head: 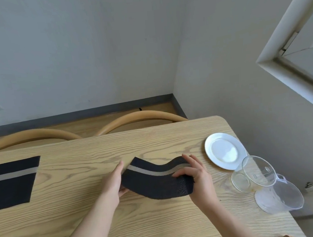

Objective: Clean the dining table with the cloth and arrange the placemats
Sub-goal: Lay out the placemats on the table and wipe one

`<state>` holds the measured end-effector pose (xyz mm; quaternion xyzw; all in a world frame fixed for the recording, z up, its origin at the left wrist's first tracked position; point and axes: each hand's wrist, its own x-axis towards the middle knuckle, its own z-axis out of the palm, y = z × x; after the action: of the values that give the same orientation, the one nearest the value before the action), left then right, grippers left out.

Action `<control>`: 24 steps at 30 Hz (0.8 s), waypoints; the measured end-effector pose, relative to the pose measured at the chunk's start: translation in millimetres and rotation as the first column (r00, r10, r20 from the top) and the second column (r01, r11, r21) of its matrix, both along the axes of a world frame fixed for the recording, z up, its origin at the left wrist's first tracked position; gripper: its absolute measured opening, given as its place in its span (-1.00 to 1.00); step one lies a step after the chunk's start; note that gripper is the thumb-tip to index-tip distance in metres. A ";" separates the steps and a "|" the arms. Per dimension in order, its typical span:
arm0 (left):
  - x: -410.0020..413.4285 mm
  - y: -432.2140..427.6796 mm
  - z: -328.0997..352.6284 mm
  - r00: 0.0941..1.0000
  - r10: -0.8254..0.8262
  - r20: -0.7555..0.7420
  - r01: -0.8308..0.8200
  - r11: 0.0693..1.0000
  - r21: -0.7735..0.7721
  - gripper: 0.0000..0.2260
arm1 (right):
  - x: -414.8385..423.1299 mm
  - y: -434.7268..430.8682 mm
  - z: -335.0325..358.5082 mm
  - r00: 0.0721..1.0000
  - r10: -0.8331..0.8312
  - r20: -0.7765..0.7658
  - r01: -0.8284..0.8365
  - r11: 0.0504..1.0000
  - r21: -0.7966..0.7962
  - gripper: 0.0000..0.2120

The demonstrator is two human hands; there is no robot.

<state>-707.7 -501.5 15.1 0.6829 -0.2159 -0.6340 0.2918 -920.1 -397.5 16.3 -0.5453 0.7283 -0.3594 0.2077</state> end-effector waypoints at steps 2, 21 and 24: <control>9.0 0.7 -0.5 0.999 -0.033 0.036 0.034 0.999 -0.014 -0.76 | -1.5 2.8 5.2 0.997 0.057 -0.043 -0.056 0.998 0.008 -0.60; -12.6 -2.2 -20.7 0.402 -0.417 0.815 0.844 0.514 -0.153 -0.39 | -29.5 -45.1 -12.5 0.883 0.356 -0.307 -0.139 0.821 0.554 -0.41; -15.7 2.2 -26.8 0.142 -0.522 0.841 0.949 0.314 0.034 -0.42 | -25.8 -35.9 -26.5 0.886 0.355 -0.298 -0.128 0.806 0.578 -0.43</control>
<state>-723.4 -499.3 -11.7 0.5435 -0.7943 -0.2704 -0.0263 -945.9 -433.4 -10.2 -0.6142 0.7490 0.0083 0.2484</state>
